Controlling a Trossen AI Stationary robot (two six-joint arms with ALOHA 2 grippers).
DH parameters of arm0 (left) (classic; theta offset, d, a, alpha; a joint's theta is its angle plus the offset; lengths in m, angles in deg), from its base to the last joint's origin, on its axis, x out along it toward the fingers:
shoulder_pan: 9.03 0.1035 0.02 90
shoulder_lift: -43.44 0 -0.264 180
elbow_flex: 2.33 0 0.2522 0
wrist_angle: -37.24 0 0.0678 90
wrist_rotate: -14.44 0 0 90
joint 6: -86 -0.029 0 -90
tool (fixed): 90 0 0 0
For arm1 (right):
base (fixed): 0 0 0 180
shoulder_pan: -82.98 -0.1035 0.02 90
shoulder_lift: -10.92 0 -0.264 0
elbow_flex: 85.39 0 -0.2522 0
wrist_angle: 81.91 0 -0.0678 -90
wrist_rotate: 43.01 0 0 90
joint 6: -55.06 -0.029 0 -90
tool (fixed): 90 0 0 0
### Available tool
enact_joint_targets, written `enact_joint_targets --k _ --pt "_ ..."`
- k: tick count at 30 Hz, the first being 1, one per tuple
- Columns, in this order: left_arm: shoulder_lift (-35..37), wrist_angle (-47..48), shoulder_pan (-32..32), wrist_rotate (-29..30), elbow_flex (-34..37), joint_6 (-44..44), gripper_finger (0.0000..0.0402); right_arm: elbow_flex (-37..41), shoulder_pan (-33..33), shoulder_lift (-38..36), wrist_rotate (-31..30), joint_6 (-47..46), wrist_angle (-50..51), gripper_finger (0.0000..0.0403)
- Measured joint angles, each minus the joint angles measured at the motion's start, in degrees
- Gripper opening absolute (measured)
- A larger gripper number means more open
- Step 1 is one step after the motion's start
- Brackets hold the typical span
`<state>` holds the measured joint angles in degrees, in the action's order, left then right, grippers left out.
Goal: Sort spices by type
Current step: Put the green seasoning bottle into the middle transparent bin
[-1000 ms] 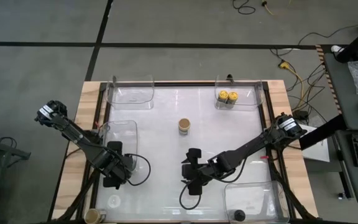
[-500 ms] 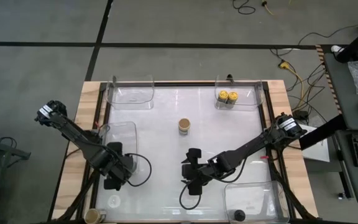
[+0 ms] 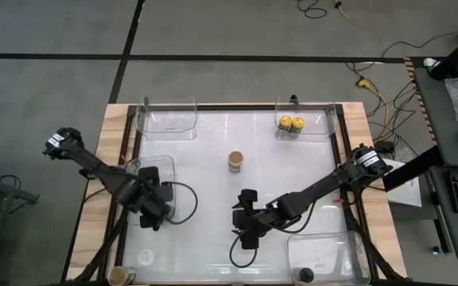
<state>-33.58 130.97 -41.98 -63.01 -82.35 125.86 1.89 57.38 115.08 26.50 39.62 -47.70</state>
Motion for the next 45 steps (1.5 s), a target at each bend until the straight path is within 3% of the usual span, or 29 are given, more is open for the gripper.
enact_joint_targets --k 10,15,22,26,45 --pt "2.5 -1.4 11.6 1.7 3.1 -10.9 0.0288 0.0 0.0 0.0 0.0 0.4 0.0 0.0359" --pt "2.2 -5.2 14.6 -0.8 6.8 -14.5 0.0288 0.0 0.0 0.0 0.0 0.4 0.0 0.0359" --pt "2.0 -10.0 14.9 -1.7 9.1 -14.2 0.0288 0.0 0.0 0.0 0.0 0.5 0.1 0.0359" --pt "1.9 -12.3 14.7 -5.9 9.1 -13.7 0.0288 0.0 0.0 0.0 0.0 0.6 0.1 0.0359" --pt "0.5 -11.5 14.4 -9.2 9.1 -12.1 0.0288 0.0 0.0 0.0 0.0 0.6 0.1 0.0359"
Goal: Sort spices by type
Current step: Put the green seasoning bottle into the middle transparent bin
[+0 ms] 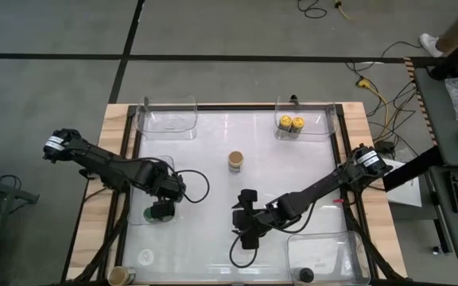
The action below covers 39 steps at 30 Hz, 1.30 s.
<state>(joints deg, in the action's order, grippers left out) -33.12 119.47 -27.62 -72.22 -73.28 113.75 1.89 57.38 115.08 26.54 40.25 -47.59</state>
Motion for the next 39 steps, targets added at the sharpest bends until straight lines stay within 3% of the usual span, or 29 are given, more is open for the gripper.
enact_joint_targets --k 20,39 --pt "0.0 1.8 -0.3 -4.1 0.0 2.8 0.0288 0.0 0.0 0.0 0.0 0.0 0.0 0.0359" --pt "1.0 4.8 -0.4 -2.6 -2.4 4.1 0.0288 -0.2 0.3 0.0 -0.6 -0.2 1.8 0.0359"
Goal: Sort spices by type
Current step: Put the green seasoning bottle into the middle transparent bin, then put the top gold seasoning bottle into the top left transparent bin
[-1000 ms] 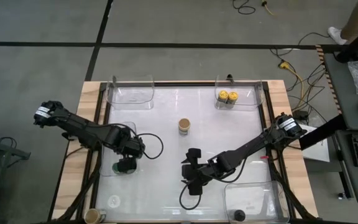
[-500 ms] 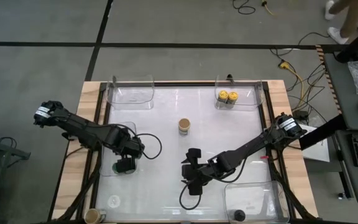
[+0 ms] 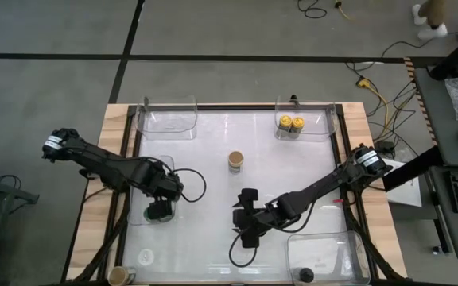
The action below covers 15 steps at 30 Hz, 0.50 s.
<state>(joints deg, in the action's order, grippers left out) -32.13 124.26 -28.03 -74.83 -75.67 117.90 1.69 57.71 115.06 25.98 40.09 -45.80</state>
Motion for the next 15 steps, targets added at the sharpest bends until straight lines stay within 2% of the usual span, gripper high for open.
enact_joint_targets --k 5,9,15 --pt "2.1 1.9 0.0 4.2 -2.7 0.6 0.0288 -2.1 1.0 -0.4 0.0 0.1 3.9 0.0359" --pt "4.8 6.4 -0.9 10.1 -4.4 4.2 0.0288 -5.4 1.9 -0.5 -0.2 1.0 9.8 0.0359" --pt "11.1 2.3 -5.6 19.3 -4.5 9.1 0.0288 -10.3 4.0 -0.5 -1.1 6.6 16.2 0.0359"
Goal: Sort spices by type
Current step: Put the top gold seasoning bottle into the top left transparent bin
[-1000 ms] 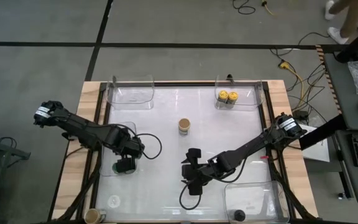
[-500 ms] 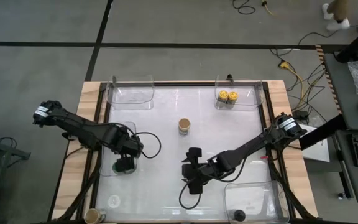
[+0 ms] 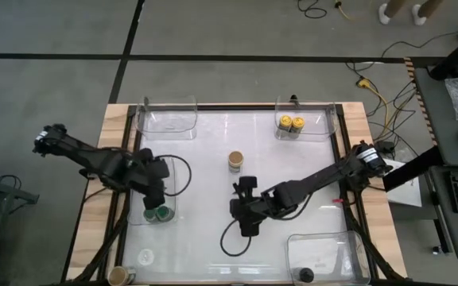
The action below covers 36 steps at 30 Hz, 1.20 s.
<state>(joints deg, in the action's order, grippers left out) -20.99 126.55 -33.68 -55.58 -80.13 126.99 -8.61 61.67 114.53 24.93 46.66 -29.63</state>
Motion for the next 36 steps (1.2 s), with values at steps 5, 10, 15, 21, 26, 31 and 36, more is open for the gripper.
enact_joint_targets --k 5,10,15,21,26,31,36 --pt "3.0 -10.3 -6.9 10.0 0.7 2.0 0.0288 -6.3 4.6 -0.1 -6.9 5.4 7.8 0.0359" --pt "2.6 -20.6 -14.2 20.8 1.6 -5.0 0.0288 -9.1 13.9 -0.2 -0.4 4.0 11.0 0.0359" --pt "0.7 -26.3 -20.7 30.5 3.3 -7.5 0.0288 -6.8 22.8 0.0 6.9 1.9 11.3 0.0359" --pt "-1.6 -34.0 -26.5 40.5 10.7 -6.5 0.0288 -5.4 25.0 0.1 7.8 2.4 10.0 0.0359" --pt "-3.0 -46.7 -26.8 40.6 18.6 -7.9 0.0288 -5.4 25.1 0.1 10.3 1.2 9.3 0.0359" --pt "-4.1 -59.2 -26.5 41.2 25.6 -12.6 0.0288 -7.4 25.1 0.0 10.6 -0.6 10.4 0.0359" --pt "-4.5 -62.6 -26.5 41.3 27.7 -14.6 0.0288 -13.1 25.0 -0.1 10.7 -1.4 15.9 0.0359"
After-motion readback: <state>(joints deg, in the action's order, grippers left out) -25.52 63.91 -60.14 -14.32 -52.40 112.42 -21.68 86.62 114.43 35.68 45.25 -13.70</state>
